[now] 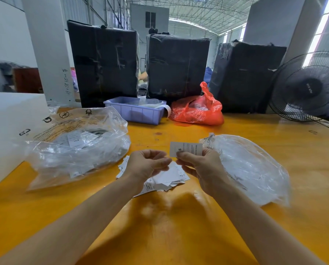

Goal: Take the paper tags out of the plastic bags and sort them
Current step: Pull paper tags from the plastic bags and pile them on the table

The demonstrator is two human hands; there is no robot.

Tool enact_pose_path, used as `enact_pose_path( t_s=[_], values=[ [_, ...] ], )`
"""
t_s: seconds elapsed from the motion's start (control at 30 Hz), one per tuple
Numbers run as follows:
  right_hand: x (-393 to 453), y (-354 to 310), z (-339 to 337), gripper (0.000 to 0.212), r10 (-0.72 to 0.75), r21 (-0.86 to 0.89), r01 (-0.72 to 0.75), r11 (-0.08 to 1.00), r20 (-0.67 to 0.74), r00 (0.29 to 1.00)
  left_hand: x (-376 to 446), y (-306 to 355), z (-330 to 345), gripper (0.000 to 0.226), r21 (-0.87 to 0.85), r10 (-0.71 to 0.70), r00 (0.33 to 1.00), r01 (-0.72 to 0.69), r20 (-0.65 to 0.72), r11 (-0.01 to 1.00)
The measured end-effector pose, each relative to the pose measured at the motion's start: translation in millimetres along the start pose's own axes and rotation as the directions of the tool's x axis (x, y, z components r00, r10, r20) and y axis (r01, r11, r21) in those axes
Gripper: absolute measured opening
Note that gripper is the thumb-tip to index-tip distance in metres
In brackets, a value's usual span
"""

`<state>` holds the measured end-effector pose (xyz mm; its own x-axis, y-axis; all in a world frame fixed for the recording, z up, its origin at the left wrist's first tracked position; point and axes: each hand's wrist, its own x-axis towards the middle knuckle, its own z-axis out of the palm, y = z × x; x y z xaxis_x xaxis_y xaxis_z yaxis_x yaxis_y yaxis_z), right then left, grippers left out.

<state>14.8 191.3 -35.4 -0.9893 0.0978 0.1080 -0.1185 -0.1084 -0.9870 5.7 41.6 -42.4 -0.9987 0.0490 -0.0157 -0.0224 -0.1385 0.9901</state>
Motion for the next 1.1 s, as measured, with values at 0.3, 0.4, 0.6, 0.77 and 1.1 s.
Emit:
enact_pose_path(
  t_s=[0.3, 0.4, 0.6, 0.77, 1.1],
  values=[
    [0.0, 3.9, 0.5, 0.012, -0.178, -0.201, 0.169, 0.965, -0.029, 0.984, -0.4, 2.4, -1.1, 0.029, -0.001, -0.019, 1.000, 0.019, 0.006, 1.000],
    [-0.1, 5.3, 1.2, 0.016, -0.232, -0.247, 0.219, 0.944, -0.027, 0.972, -1.4, 3.0, -0.8, 0.030, -0.003, -0.028, 1.000, 0.028, 0.015, 1.000],
    [-1.4, 3.8, 2.1, 0.018, -0.289, -0.237, 0.269, 0.934, -0.057, 0.956, -1.0, 2.3, -1.2, 0.030, -0.019, -0.031, 0.999, 0.031, 0.009, 0.999],
    [-2.3, 2.2, 3.5, 0.018, -0.319, -0.298, 0.292, 0.909, -0.046, 0.947, -2.2, 3.4, -1.3, 0.039, -0.020, -0.028, 1.000, 0.029, 0.012, 0.999],
    [-4.7, 4.5, 4.1, 0.011, -0.269, -0.383, 0.268, 0.884, 0.051, 0.962, -1.3, 2.3, -2.0, 0.033, -0.017, -0.030, 1.000, 0.030, 0.010, 0.999]
  ],
)
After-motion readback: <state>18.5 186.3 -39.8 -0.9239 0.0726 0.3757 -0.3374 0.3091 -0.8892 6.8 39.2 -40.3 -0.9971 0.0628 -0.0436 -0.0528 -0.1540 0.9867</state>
